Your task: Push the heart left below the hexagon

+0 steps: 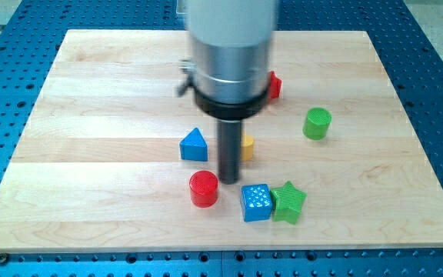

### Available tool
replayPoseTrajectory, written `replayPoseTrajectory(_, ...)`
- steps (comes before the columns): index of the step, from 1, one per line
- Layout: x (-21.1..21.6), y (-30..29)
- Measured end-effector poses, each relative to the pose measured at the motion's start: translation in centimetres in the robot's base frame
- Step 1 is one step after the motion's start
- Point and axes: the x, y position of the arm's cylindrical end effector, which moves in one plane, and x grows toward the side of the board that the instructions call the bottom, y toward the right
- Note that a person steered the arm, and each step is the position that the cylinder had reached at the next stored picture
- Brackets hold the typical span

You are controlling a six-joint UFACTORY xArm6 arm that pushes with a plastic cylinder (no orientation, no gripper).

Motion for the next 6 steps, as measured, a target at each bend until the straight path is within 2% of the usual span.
replayPoseTrajectory(2,-11.1,1.9)
replayPoseTrajectory(3,-6.9,1.2)
replayPoseTrajectory(5,-12.3,-2.4)
replayPoseTrajectory(6,-9.2,-4.5)
